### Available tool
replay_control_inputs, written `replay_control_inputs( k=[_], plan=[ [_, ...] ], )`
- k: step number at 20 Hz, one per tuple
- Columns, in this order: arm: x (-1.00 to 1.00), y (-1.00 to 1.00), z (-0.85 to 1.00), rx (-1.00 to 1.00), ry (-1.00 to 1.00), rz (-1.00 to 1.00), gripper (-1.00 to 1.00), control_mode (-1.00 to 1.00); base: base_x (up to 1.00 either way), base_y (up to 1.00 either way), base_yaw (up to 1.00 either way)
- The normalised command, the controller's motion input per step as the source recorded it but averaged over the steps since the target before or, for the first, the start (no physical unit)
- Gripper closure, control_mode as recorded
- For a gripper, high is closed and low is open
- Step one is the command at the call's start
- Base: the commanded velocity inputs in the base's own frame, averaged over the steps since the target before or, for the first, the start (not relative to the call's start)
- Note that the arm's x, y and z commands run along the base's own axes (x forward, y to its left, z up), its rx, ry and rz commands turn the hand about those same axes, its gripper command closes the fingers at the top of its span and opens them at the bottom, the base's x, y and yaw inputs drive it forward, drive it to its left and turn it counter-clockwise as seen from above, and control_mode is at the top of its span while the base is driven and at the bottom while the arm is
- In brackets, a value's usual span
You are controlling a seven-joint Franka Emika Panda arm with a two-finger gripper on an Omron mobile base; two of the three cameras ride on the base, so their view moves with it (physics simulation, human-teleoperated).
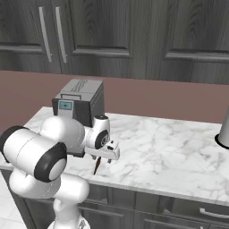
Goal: Take the fork and place it on the left side of the plate. Then take the spoon and place it on the right side of the plate. Make sure they're directly next to the plate.
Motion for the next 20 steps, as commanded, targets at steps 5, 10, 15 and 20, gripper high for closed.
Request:
replay_control_inputs(
  k=[5, 10, 15, 20],
  plan=[
    [0.07, 0.23, -0.27, 0.0, -0.07, 0.02, -1.0, -1.0, 0.0, 0.0, 0.0],
    [0.26, 0.2, -0.02, 0.0, -0.2, 0.07, -1.0, -1.0, 0.0, 0.0, 0.0],
    [0.3, 0.11, -0.14, 0.0, -0.13, 0.08, -1.0, -1.0, 0.0, 0.0, 0.0],
    [0.18, 0.0, -0.39, 0.0, -0.01, 0.11, -1.0, -1.0, 0.0, 0.0, 0.0]
  ],
)
